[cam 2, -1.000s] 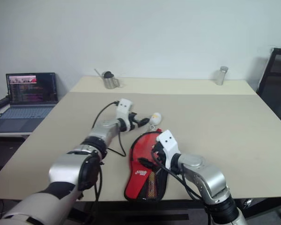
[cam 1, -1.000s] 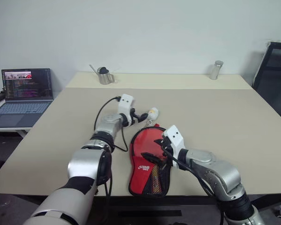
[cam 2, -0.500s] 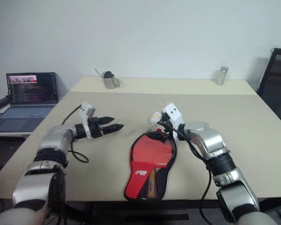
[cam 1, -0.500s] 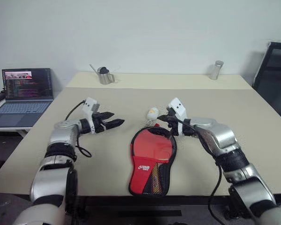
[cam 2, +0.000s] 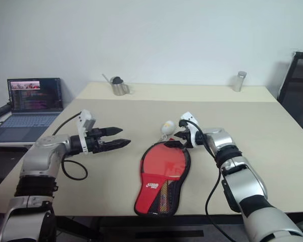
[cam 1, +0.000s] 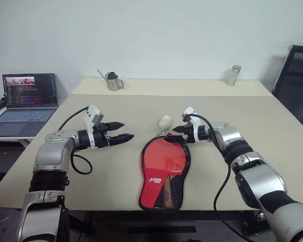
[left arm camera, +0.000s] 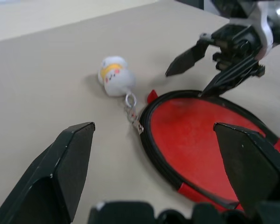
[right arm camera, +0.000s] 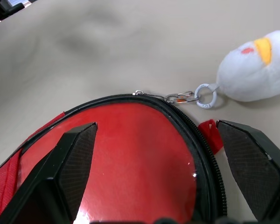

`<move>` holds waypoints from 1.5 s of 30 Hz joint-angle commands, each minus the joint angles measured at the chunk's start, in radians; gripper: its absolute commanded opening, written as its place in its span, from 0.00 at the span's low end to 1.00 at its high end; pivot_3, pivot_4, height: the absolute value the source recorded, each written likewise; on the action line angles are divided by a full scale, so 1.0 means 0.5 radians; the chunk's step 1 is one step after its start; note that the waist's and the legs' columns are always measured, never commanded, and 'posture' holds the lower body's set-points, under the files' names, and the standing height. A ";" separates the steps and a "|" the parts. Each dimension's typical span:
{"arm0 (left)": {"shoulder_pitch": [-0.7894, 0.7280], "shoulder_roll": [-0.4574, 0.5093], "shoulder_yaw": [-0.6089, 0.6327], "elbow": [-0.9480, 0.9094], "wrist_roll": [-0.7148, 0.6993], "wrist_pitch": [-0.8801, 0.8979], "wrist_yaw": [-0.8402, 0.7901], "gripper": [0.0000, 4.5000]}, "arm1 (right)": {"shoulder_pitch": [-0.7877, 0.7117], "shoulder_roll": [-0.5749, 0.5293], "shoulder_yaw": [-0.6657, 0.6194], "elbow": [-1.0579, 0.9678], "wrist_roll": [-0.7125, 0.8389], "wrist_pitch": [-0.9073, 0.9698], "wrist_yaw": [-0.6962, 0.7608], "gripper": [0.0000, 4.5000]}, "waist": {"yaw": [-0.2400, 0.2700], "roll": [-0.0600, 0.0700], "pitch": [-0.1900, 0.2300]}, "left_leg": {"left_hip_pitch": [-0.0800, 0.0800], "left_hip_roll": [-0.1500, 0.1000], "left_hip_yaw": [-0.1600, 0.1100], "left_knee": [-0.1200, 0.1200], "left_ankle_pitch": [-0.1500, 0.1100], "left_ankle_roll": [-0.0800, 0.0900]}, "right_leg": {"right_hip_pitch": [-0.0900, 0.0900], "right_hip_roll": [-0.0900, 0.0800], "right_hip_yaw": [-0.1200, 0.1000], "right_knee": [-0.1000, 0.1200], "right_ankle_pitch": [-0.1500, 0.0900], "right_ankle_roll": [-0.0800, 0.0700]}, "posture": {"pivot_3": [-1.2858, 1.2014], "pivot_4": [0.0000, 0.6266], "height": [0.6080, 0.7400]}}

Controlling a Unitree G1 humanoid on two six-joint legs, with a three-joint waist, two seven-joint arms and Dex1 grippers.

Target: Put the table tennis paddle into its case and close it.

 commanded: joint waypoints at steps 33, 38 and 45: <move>0.165 0.016 -0.090 -0.234 -0.093 0.002 0.083 1.00 | 0.255 0.217 0.054 -0.139 -0.418 -0.044 -0.087 0.01 | -0.046 0.001 0.000 | 0.002 0.001 0.001 -0.003 0.001 -0.002 | -0.001 0.000 0.001 0.000 0.000 0.000 | 0.52 0.24 1.00; 0.184 0.014 -0.102 -0.257 -0.108 0.014 0.087 1.00 | 0.290 0.214 0.062 -0.235 -0.418 -0.028 -0.008 0.01 | -0.046 0.001 0.000 | 0.003 0.001 0.001 -0.003 0.001 -0.002 | -0.001 0.000 0.002 0.001 0.000 0.000 | 0.52 0.24 1.00; 0.169 0.005 -0.129 -0.243 -0.118 0.008 0.097 1.00 | 0.410 0.190 0.134 -0.467 -0.420 0.009 0.104 0.01 | -0.046 0.001 0.000 | 0.003 0.001 0.002 -0.004 0.000 -0.002 | -0.001 0.000 0.002 0.000 0.000 0.000 | 0.52 0.24 1.00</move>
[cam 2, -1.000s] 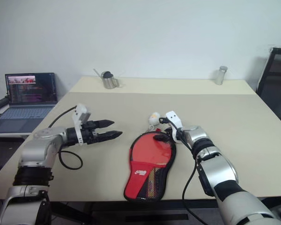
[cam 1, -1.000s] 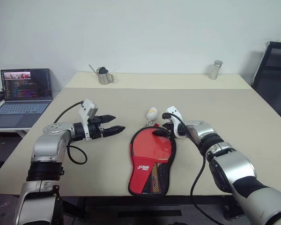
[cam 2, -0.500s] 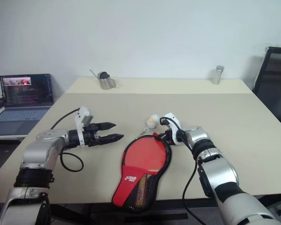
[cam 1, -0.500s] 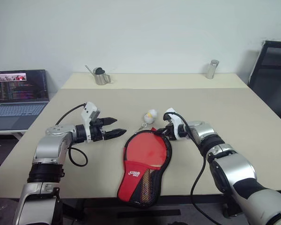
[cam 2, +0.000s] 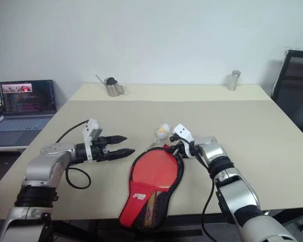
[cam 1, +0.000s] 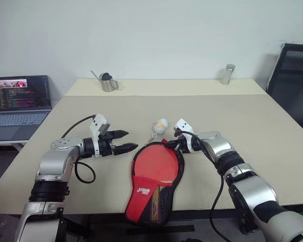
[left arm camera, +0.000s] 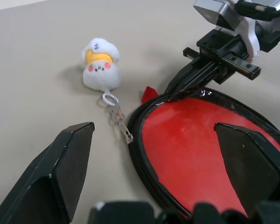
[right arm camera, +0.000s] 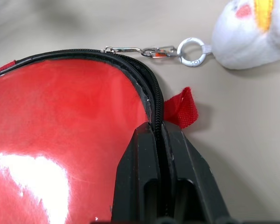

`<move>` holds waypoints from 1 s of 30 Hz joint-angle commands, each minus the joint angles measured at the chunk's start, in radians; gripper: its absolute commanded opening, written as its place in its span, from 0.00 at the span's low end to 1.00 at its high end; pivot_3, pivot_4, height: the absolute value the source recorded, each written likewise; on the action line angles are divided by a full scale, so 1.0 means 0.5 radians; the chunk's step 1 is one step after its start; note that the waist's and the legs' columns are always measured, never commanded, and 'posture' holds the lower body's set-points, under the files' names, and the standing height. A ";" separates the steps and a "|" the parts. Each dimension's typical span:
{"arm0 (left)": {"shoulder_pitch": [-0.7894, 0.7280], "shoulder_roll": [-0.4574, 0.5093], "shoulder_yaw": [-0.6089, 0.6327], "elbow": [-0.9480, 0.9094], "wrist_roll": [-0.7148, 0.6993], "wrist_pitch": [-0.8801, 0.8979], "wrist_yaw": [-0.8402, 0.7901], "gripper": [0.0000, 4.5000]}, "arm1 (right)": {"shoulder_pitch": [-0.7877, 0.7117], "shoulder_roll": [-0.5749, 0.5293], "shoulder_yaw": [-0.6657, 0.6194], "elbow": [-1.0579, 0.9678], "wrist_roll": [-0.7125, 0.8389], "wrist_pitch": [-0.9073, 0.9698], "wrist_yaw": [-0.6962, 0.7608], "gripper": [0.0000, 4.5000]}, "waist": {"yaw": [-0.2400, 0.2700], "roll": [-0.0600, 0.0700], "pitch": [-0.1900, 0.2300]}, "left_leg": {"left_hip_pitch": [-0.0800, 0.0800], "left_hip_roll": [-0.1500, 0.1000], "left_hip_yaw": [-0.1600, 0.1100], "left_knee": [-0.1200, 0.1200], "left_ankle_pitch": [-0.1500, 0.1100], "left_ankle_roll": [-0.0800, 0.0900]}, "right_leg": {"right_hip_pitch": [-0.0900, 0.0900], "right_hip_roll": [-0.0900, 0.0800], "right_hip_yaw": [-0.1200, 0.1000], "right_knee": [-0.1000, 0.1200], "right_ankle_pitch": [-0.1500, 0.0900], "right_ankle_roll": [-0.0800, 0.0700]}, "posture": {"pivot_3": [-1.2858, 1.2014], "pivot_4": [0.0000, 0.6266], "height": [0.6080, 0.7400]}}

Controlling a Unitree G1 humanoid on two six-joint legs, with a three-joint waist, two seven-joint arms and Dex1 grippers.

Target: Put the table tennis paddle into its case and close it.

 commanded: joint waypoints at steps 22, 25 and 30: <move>-0.058 -0.027 0.002 0.027 -0.042 -0.068 0.066 1.00 | -0.111 0.008 -0.293 -0.513 0.308 0.621 -0.244 0.85 | 0.006 0.000 0.000 | -0.001 0.000 -0.001 0.001 0.000 0.000 | 0.000 -0.001 -0.001 0.002 0.000 0.000 | 0.52 0.24 1.00; -0.048 -0.018 0.018 0.024 -0.047 -0.066 0.082 1.00 | -0.240 0.082 -0.402 -0.294 0.320 0.476 -0.505 0.99 | 0.004 0.001 0.000 | 0.000 0.000 -0.001 0.001 0.000 -0.001 | -0.001 -0.001 -0.001 0.003 0.000 0.000 | 0.52 0.24 1.00; -0.022 0.008 0.034 0.006 -0.059 -0.064 0.096 1.00 | -0.400 0.167 -0.455 0.111 0.250 0.147 -0.844 0.99 | 0.005 0.000 0.000 | -0.001 0.000 0.000 0.000 0.000 -0.001 | -0.002 -0.001 -0.001 0.002 0.000 0.000 | 0.52 0.24 1.00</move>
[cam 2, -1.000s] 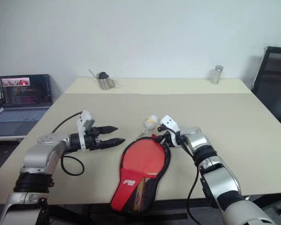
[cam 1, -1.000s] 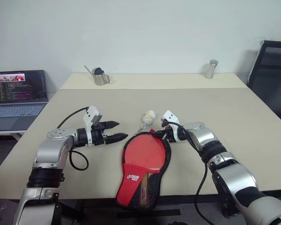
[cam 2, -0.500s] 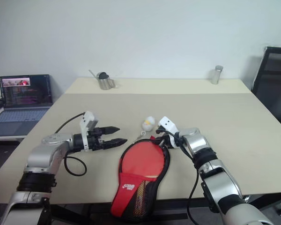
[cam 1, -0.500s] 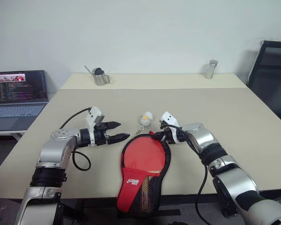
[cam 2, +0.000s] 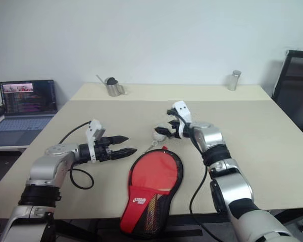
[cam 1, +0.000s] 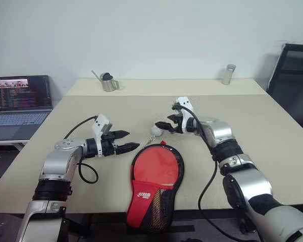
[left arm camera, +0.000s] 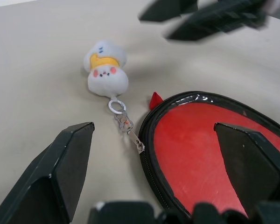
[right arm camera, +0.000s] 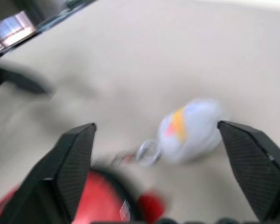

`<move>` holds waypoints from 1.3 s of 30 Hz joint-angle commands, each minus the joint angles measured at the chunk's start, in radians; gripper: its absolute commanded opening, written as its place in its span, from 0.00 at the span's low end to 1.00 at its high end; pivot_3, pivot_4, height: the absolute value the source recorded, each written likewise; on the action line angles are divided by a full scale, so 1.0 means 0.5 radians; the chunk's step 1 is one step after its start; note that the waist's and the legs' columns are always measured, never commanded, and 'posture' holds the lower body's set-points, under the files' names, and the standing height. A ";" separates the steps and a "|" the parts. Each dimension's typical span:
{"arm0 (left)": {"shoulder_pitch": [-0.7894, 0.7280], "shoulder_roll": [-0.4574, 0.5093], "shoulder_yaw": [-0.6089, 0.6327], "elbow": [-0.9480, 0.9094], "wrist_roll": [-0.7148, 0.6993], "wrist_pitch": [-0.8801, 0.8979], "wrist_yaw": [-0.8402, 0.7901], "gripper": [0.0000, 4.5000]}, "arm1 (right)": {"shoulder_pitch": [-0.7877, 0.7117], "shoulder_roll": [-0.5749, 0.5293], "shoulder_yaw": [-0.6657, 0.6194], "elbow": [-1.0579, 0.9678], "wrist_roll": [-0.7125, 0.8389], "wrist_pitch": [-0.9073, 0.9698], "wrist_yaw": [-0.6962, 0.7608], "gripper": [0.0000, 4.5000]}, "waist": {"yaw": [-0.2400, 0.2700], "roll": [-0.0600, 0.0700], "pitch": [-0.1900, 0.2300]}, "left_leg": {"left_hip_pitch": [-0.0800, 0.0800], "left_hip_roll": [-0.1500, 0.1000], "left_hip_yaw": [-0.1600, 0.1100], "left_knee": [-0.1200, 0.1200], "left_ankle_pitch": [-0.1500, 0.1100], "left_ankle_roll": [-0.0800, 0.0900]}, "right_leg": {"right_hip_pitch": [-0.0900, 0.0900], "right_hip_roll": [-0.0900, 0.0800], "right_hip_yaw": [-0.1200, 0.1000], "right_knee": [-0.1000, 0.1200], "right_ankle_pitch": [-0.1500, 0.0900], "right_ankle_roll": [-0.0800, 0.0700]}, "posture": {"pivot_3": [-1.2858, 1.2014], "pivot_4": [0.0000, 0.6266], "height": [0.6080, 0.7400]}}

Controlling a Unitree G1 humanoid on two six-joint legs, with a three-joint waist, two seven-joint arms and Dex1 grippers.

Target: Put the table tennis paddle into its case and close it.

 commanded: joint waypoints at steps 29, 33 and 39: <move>0.311 0.193 0.195 -0.436 -0.181 0.110 0.182 1.00 | -0.344 0.257 0.139 0.943 -0.543 -0.832 -1.071 0.99 | 0.000 0.002 0.001 | 0.000 -0.001 0.001 -0.002 0.002 -0.004 | 0.000 -0.001 0.000 0.000 -0.001 -0.001 | 0.52 0.24 1.00; 0.294 0.169 0.173 -0.413 -0.181 0.109 0.184 1.00 | -0.323 0.251 0.209 0.880 -0.554 -0.739 -0.627 0.99 | -0.008 0.002 0.001 | 0.000 0.000 0.001 -0.003 0.002 -0.004 | 0.000 0.000 0.000 0.000 -0.001 -0.001 | 0.52 0.24 1.00; 0.260 0.149 0.138 -0.391 -0.180 0.112 0.174 1.00 | -0.221 0.181 0.328 0.710 -0.589 -0.641 -0.201 0.99 | -0.004 0.002 0.002 | 0.000 0.000 0.000 -0.002 0.002 -0.003 | 0.000 0.001 0.000 0.001 -0.001 -0.001 | 0.52 0.24 1.00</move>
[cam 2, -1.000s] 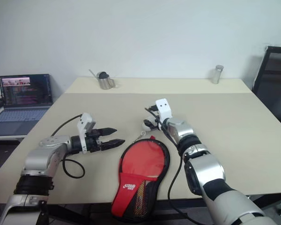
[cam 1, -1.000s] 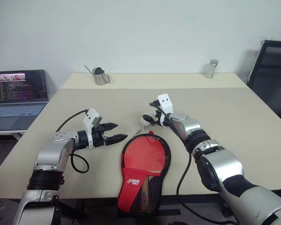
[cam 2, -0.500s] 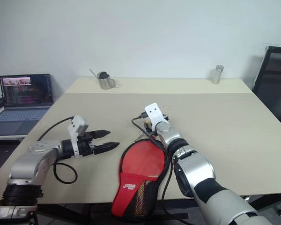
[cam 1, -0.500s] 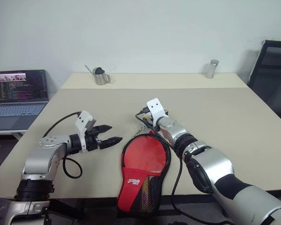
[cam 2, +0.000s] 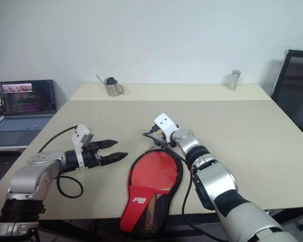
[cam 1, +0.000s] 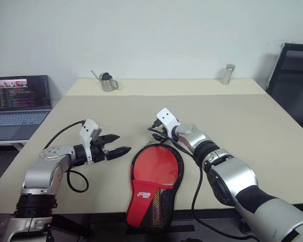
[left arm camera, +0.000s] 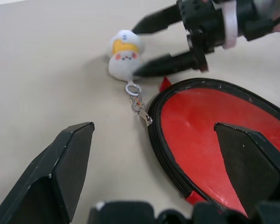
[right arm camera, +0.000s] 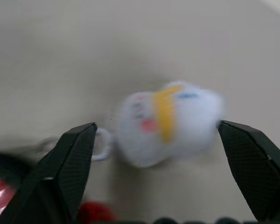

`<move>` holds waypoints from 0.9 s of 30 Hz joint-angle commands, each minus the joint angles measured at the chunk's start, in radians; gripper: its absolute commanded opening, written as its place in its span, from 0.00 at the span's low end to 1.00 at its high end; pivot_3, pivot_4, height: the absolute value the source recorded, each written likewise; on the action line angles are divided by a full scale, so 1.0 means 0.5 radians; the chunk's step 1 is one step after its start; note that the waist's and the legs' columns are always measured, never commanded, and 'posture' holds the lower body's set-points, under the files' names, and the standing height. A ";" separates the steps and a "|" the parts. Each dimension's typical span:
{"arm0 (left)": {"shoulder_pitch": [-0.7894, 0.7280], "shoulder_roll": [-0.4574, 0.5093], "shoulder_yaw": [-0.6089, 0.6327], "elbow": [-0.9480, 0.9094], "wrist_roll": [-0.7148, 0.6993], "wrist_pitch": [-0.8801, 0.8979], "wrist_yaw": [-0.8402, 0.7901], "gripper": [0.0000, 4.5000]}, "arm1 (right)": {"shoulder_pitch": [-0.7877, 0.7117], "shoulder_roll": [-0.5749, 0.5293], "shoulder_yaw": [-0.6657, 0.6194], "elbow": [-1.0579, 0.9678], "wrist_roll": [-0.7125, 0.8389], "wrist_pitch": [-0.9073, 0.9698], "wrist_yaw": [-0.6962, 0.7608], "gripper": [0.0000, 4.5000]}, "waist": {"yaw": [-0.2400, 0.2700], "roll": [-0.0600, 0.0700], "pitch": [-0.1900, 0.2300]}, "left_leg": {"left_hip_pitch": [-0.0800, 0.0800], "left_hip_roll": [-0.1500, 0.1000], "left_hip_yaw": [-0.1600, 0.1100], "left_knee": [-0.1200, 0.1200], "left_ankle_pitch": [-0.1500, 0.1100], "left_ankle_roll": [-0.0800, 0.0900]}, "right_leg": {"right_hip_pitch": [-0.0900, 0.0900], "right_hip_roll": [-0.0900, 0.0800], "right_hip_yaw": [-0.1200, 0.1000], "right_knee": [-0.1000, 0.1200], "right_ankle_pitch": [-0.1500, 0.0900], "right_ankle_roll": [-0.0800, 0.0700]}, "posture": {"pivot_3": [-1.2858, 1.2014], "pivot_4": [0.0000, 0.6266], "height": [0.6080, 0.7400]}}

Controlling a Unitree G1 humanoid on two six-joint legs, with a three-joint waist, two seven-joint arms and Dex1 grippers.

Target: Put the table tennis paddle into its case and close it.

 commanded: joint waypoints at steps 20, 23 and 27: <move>-0.093 -0.025 -0.027 -0.013 -0.038 -0.011 -0.001 1.00 | -0.010 0.095 -0.347 -0.033 0.301 0.040 -0.540 0.99 | 0.000 0.000 0.000 | 0.000 0.000 -0.001 0.000 0.000 0.000 | -0.001 -0.001 0.000 -0.001 0.000 0.000 | 0.52 0.24 1.00; -0.064 -0.013 -0.014 -0.045 -0.043 -0.003 0.006 1.00 | -0.003 0.156 -0.381 0.031 0.316 0.004 -0.669 0.99 | -0.001 0.000 0.000 | 0.000 0.000 0.000 -0.001 0.000 -0.001 | -0.001 -0.001 0.000 0.000 0.000 0.000 | 0.52 0.24 1.00; -0.037 -0.001 -0.006 -0.065 -0.043 -0.003 0.011 1.00 | 0.012 0.217 -0.411 0.072 0.312 0.002 -0.724 0.96 | 0.000 0.000 0.000 | 0.000 0.000 0.000 -0.001 0.000 -0.001 | -0.001 -0.001 0.000 0.000 0.000 0.000 | 0.52 0.24 1.00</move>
